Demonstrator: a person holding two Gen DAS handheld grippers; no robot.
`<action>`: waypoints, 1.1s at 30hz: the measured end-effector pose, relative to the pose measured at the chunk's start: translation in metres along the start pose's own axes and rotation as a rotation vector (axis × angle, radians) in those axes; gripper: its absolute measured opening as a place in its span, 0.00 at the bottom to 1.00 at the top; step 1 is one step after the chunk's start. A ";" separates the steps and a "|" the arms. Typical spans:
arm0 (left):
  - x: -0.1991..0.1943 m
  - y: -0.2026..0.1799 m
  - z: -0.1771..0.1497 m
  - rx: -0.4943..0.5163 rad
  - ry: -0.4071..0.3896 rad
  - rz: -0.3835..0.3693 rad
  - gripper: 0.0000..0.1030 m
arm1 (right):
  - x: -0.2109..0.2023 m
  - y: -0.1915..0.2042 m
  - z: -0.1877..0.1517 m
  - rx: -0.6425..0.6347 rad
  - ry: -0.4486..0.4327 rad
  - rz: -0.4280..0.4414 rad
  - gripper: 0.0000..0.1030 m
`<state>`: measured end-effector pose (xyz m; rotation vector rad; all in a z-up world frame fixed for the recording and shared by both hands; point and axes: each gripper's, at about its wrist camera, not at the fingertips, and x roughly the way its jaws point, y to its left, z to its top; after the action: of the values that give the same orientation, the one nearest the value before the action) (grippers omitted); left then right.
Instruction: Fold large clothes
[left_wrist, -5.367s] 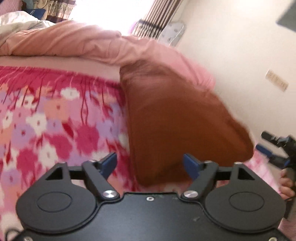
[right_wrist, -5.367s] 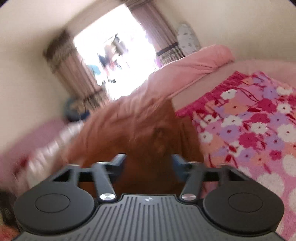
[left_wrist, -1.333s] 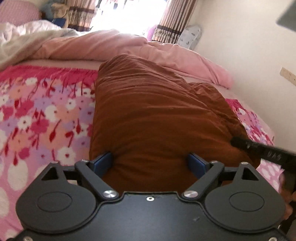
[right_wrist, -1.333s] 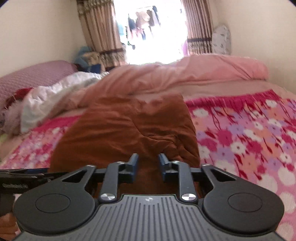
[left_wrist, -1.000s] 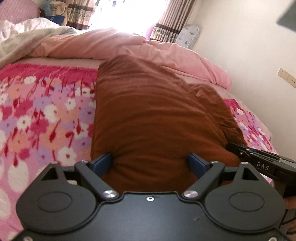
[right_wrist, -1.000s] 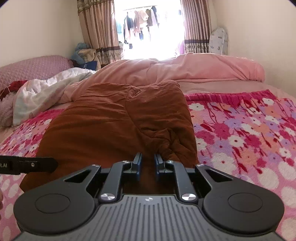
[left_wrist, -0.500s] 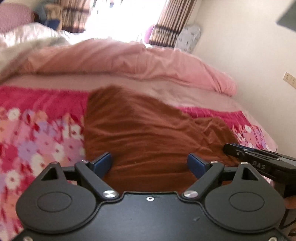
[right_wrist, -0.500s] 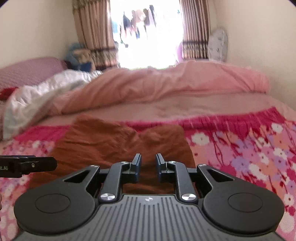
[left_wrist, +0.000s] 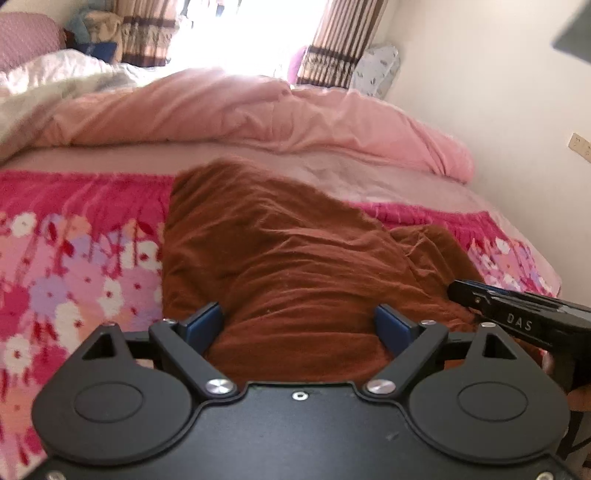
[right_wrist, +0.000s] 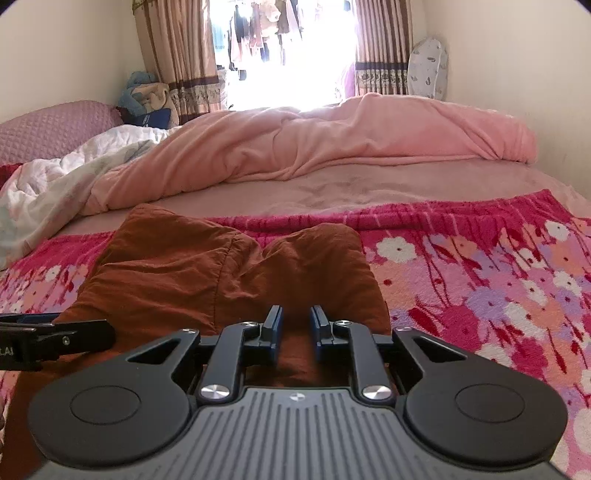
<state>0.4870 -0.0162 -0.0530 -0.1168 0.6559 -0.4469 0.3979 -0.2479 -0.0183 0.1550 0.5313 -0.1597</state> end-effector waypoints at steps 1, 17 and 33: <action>-0.010 -0.002 0.000 0.002 -0.014 -0.003 0.87 | -0.009 0.001 0.000 -0.002 -0.018 0.000 0.20; -0.076 -0.037 -0.101 0.032 -0.021 0.052 0.86 | -0.109 0.000 -0.059 0.014 -0.071 0.056 0.22; -0.087 -0.026 -0.111 -0.002 -0.042 0.090 0.90 | -0.108 0.001 -0.083 0.013 -0.093 0.033 0.25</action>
<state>0.3481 0.0020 -0.0855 -0.0980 0.6179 -0.3563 0.2656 -0.2198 -0.0330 0.1678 0.4355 -0.1373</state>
